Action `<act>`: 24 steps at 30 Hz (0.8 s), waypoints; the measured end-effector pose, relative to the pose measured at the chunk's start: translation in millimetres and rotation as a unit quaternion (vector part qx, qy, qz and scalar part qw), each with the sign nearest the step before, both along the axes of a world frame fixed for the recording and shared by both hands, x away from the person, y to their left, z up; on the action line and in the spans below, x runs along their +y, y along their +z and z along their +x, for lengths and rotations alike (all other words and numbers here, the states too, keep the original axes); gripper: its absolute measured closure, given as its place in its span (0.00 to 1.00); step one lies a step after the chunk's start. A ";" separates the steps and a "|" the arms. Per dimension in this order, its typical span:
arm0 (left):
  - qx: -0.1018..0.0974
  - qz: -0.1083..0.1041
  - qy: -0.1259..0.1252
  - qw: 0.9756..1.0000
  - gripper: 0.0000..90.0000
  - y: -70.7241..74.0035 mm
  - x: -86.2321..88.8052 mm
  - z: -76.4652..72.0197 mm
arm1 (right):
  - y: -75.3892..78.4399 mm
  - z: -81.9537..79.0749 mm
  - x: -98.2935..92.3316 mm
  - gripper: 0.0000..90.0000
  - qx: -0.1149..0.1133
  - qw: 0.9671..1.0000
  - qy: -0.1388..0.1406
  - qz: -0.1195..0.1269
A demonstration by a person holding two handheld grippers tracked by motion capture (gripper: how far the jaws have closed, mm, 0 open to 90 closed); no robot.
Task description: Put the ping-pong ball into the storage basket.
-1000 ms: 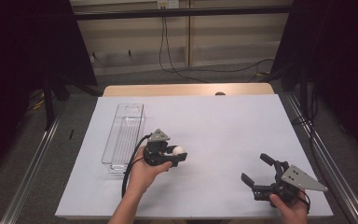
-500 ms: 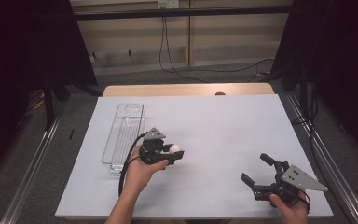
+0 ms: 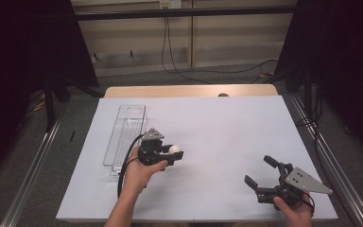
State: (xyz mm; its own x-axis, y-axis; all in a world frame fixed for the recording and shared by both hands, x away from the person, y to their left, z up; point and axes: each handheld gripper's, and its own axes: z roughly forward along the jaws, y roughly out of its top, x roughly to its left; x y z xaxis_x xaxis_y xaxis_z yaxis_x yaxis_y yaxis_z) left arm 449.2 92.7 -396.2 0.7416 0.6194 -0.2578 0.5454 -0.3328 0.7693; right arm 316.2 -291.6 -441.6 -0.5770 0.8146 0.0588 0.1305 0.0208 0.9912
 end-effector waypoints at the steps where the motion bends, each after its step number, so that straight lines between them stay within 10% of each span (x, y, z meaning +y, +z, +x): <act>1: -0.001 0.000 -0.002 1.000 0.57 -0.3 0.7 0.3 | 0.0 0.0 0.0 0.03 0.000 1.000 0.000 0.000; 24: 0.005 0.000 0.015 1.000 0.57 4.5 15.9 2.7 | 0.2 0.1 0.2 0.03 -0.001 1.000 -0.002 -0.001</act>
State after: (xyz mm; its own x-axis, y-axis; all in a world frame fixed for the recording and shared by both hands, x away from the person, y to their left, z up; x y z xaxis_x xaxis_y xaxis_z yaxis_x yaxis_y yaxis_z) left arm 451.8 108.6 -391.7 0.7206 0.6409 -0.2647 0.5626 -0.3172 0.7635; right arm 316.3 -291.5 -441.4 -0.5743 0.8167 0.0568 0.1288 0.0216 0.9914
